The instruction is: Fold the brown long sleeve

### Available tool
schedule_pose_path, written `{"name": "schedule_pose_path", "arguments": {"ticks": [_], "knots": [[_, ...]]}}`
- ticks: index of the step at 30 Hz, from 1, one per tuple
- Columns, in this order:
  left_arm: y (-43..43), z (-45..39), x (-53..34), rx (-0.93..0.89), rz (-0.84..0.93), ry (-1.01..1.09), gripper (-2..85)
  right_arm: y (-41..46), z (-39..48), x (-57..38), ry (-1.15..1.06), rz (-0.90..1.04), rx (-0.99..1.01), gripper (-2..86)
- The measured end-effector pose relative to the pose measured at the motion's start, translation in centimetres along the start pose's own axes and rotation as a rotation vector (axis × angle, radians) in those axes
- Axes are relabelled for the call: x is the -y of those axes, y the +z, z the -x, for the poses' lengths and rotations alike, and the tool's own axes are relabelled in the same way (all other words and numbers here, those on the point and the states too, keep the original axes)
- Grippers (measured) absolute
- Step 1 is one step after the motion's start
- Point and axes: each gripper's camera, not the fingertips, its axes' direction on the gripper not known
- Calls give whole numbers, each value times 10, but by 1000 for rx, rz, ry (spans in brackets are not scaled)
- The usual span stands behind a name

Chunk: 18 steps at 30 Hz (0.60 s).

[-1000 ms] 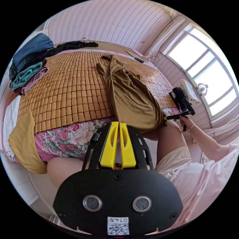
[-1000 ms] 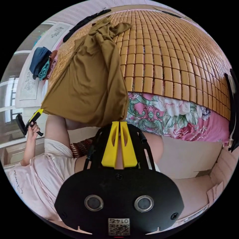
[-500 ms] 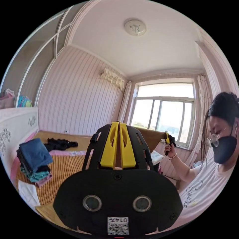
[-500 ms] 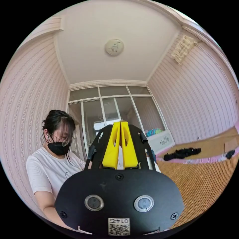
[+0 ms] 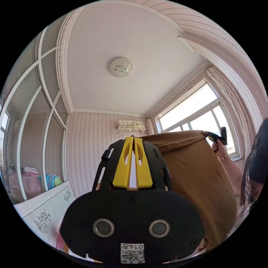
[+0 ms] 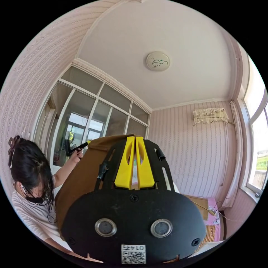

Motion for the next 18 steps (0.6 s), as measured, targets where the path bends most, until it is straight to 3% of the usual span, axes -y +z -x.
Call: {"name": "schedule_pose_path", "arguments": {"ticks": [6,9,18], "knots": [[9,1,-24,80,150,-11,-10,55,2,-10,91,273,-138,-4],[10,14,-38,78,174,-108,-9,57,4,-14,141,213,-78,-4],[-48,-15,-25,54,61,-67,-9,29,69,3,23,117,-100,-4]]}}
